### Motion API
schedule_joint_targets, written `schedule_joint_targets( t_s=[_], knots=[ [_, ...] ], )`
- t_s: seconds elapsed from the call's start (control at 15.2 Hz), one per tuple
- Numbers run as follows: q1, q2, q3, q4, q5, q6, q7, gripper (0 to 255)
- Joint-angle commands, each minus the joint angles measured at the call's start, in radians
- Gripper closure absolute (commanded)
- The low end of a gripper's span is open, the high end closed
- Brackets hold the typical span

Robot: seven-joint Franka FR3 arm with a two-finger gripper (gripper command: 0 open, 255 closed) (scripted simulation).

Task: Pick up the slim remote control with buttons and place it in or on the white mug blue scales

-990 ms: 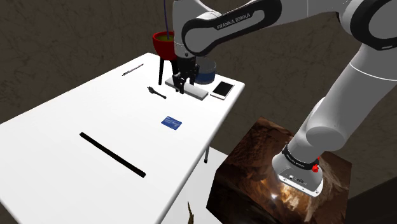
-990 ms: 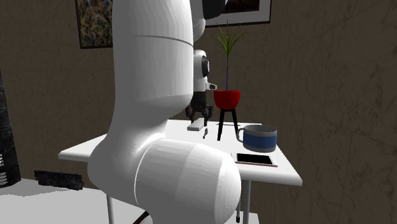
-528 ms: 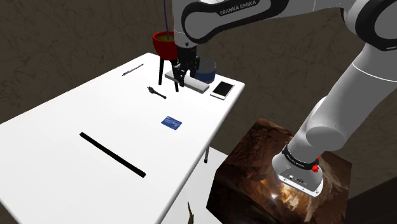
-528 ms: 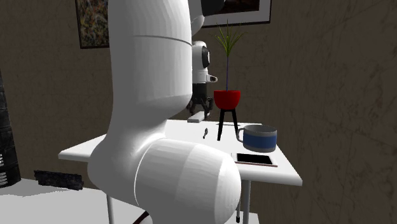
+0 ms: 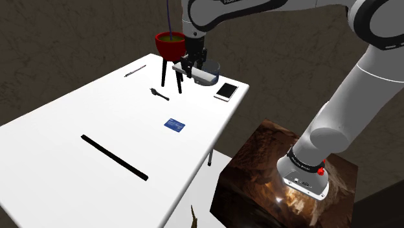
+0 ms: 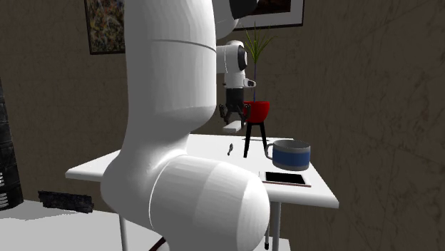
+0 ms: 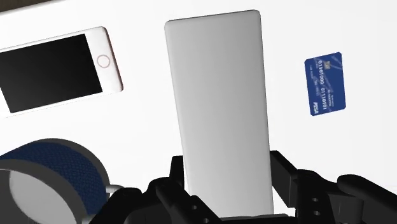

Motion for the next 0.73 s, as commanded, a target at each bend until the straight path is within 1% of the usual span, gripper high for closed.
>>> schedule_joint_targets(
  t_s=[0.0, 0.33, 0.66],
  knots=[
    [-0.021, 0.023, -0.021, 0.025, -0.006, -0.001, -0.042, 255],
    [-0.075, 0.090, -0.071, 0.108, -0.016, -0.016, -0.144, 255],
    [-0.127, 0.178, -0.114, 0.224, -0.022, -0.042, -0.240, 255]
  ],
)
